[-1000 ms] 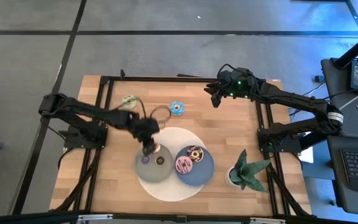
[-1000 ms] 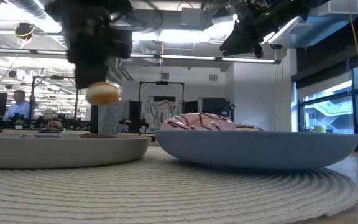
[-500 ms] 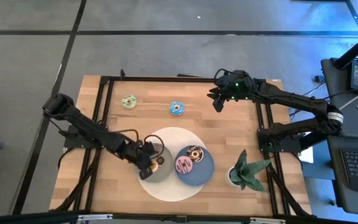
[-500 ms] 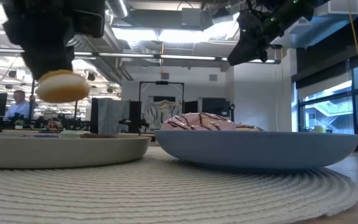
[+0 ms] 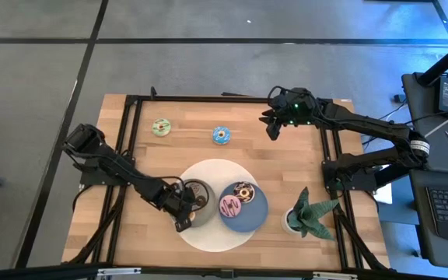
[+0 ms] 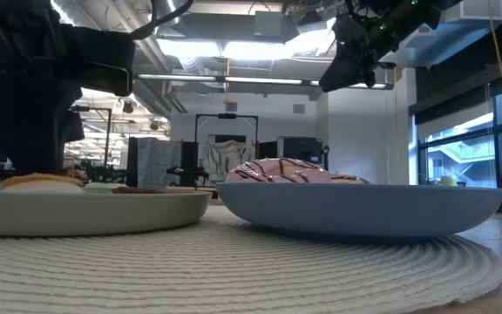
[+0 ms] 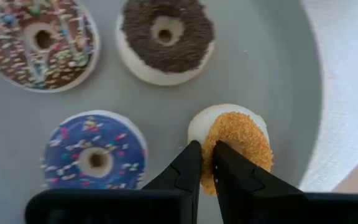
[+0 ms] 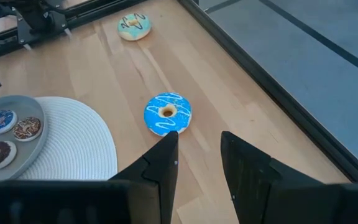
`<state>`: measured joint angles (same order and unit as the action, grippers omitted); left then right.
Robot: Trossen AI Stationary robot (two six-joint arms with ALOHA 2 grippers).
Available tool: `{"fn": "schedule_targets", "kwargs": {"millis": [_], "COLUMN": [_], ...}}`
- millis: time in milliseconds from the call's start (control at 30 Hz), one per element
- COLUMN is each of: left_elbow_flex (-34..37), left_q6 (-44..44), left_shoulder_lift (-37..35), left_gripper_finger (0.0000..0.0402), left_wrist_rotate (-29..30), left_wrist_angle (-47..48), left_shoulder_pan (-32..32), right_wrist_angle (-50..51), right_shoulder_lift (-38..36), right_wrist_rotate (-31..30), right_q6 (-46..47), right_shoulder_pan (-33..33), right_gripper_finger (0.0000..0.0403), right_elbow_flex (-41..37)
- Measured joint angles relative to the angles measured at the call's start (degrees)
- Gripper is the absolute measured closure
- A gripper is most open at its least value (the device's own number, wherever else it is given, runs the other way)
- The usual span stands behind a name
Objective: Pick & Place donuts
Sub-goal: Put the small orange donut on the gray plate, then put the big blue donut on the blue plate
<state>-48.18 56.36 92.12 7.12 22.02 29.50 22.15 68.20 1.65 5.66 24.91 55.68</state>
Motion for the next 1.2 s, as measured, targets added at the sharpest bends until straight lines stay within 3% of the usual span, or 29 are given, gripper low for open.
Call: {"fn": "schedule_targets", "kwargs": {"millis": [433, 667, 1200], "left_elbow_flex": [0.0, 0.0, 0.0], "left_q6": [-0.02, -0.16, 3.68], "left_shoulder_lift": [-0.37, -0.37, -0.37], "left_gripper_finger": [0.0368, 0.0358, 0.0264], "left_wrist_rotate": [0.18, -3.38, -2.15], "left_wrist_angle": [0.05, 0.19, 1.0], "left_shoulder_pan": [-0.77, -0.77, -1.94], "right_wrist_angle": [0.0, -0.02, -0.01], "right_shoulder_lift": [0.0, 0.0, 0.0], "right_wrist_rotate": [-0.02, -0.02, -0.04], "right_q6": [-0.38, -1.76, -1.9], "right_shoulder_pan": [0.0, 0.0, 0.0], "right_gripper_finger": [0.028, 0.028, 0.028], "right_elbow_flex": [0.0, 0.0, 0.0]}}
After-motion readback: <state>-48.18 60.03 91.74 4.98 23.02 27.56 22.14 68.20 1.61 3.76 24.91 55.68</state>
